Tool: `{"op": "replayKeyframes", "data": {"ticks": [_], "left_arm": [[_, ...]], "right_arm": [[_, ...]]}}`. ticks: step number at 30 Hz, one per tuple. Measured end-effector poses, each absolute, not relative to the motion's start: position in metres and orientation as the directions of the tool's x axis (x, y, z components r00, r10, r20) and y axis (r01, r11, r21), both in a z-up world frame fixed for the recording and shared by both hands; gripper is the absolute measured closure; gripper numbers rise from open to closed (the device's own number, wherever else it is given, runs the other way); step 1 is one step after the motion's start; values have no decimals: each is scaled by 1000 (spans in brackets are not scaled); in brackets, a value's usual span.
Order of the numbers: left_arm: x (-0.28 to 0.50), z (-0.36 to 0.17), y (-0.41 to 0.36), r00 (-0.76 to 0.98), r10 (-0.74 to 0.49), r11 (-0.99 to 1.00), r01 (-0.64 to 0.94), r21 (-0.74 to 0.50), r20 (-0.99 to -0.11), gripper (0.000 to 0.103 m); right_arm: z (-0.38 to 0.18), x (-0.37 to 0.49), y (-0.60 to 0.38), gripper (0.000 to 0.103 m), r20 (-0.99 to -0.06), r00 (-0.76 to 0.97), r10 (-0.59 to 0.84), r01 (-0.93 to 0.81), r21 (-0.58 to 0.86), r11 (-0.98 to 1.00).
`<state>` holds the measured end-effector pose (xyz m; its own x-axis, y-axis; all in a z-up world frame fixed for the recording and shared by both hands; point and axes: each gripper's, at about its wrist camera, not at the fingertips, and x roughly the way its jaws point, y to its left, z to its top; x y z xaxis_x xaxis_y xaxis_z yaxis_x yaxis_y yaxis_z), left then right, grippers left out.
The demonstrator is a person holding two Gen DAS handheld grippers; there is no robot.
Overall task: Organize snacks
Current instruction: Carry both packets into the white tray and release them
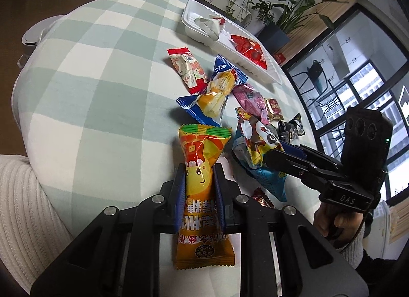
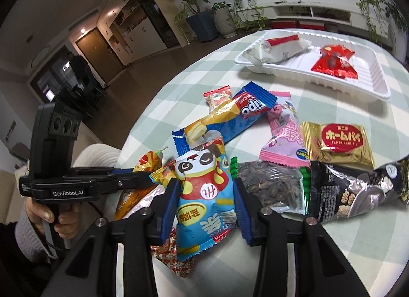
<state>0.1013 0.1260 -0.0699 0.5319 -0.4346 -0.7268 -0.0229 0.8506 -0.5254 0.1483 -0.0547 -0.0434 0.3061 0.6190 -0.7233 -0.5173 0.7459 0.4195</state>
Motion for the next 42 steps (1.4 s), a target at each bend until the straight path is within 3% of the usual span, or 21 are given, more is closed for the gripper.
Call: {"op": "replayKeyframes", "data": {"ticks": [17, 35, 42], "left_arm": [[110, -43, 135, 559, -507, 793, 4, -609, -656, 85], [187, -6, 127, 568, -528, 789, 51, -613, -632, 85], [237, 10, 117, 571, -523, 803, 80, -591, -633, 85]], "right_arm": [[-37, 171, -106, 58, -526, 273, 806, -334, 734, 592], [-11, 249, -184, 58, -424, 487, 763, -177, 808, 562], [-12, 280, -204, 58, -439, 532, 724, -131, 802, 583]]}}
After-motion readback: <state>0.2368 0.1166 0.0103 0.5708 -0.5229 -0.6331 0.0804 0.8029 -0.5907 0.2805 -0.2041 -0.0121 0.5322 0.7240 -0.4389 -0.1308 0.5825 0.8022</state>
